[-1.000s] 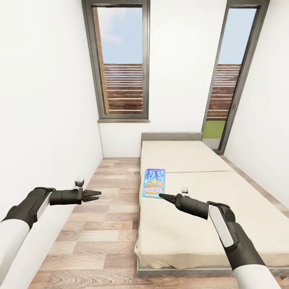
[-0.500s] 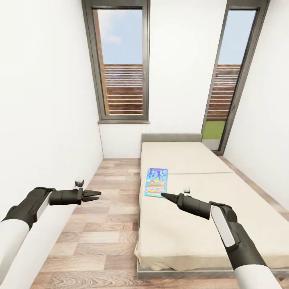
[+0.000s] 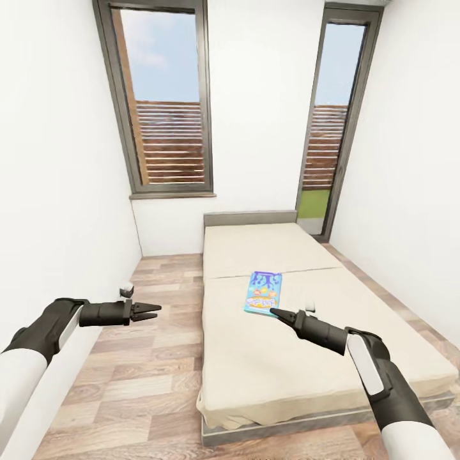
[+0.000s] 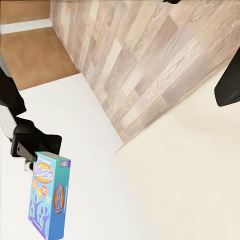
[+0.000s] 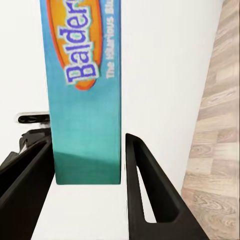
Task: Put all the toys in the child's room - the three board games (two on the bed and one on the table), the two jigsaw puzzles on the table, and the tennis ball on the table - inside the toy box on the table in the child's room.
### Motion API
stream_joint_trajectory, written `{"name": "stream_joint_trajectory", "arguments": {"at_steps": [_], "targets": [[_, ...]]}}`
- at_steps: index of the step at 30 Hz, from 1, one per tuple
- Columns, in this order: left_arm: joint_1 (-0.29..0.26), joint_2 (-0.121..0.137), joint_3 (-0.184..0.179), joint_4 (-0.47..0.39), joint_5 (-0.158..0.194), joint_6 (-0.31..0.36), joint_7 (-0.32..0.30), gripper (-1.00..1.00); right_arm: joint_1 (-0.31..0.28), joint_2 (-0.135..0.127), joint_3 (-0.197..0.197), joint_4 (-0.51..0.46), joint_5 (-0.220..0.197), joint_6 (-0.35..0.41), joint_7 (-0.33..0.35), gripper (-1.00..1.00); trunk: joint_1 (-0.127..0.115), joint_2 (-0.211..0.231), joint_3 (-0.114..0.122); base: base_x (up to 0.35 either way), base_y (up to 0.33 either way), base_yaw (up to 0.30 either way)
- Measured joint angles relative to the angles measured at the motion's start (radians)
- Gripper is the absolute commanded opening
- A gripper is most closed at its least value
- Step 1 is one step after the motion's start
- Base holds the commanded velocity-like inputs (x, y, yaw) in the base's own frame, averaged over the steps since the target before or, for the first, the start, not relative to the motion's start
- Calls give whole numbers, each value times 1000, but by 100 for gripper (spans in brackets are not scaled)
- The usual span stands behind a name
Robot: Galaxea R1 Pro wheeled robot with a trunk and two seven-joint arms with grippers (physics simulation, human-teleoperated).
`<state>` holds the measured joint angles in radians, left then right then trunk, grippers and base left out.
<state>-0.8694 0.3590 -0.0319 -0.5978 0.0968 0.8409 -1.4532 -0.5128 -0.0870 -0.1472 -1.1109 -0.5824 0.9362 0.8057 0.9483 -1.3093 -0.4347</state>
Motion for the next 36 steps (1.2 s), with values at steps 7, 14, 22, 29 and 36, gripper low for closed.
{"name": "stream_joint_trajectory", "arguments": {"at_steps": [7,14,22,29,36], "targets": [[0,-4,0,0,0,0,1,100,0,-11,-2,1,-2,1,4,-100,-11,21,10,0,0,-287],[0,-7,0,0,0,1,3,100,0,-12,-13,1,0,0,22,-100,-38,70,34,0,0,-287],[0,-7,0,0,-1,1,6,100,0,-13,-23,3,1,-7,28,-100,-69,126,62,0,0,-287],[0,-7,0,0,-2,1,7,100,0,-13,-23,3,2,-15,28,-100,-96,175,86,0,0,-287],[0,-7,0,0,-1,0,7,100,2,-12,-24,3,0,-45,38,-100,-111,203,101,0,0,-287]]}}
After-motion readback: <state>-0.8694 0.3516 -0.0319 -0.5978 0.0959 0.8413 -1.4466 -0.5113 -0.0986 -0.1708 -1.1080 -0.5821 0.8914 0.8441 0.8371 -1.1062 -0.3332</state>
